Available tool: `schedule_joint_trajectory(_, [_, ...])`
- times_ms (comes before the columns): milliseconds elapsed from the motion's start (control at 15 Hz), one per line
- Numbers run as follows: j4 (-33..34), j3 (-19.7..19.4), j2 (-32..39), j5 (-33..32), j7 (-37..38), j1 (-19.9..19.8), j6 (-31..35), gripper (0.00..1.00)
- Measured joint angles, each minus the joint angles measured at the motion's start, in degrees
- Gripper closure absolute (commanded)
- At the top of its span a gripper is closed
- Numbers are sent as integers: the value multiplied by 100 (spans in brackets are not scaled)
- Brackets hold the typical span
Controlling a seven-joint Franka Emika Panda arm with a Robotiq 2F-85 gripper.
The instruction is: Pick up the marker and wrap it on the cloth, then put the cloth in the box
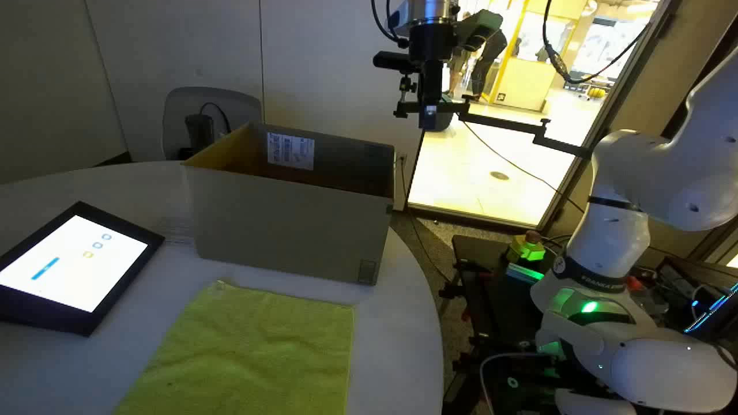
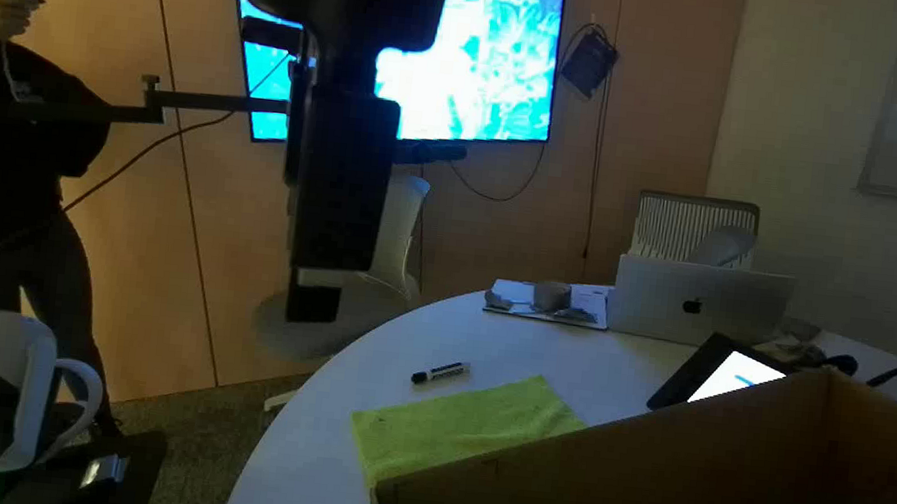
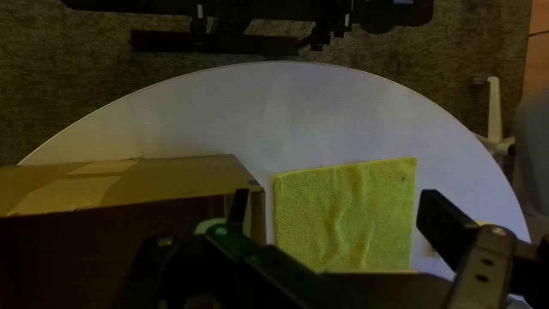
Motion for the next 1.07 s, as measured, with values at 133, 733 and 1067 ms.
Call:
schedule_joint_trajectory(133, [-46, 0, 11, 0, 0, 0, 0, 0])
schedule_joint_trajectory(733, [-172, 161, 110, 14, -1, -65, 135, 0])
schedule_joint_trajectory(1067, [-598, 706, 413, 579, 24, 122, 1527, 0])
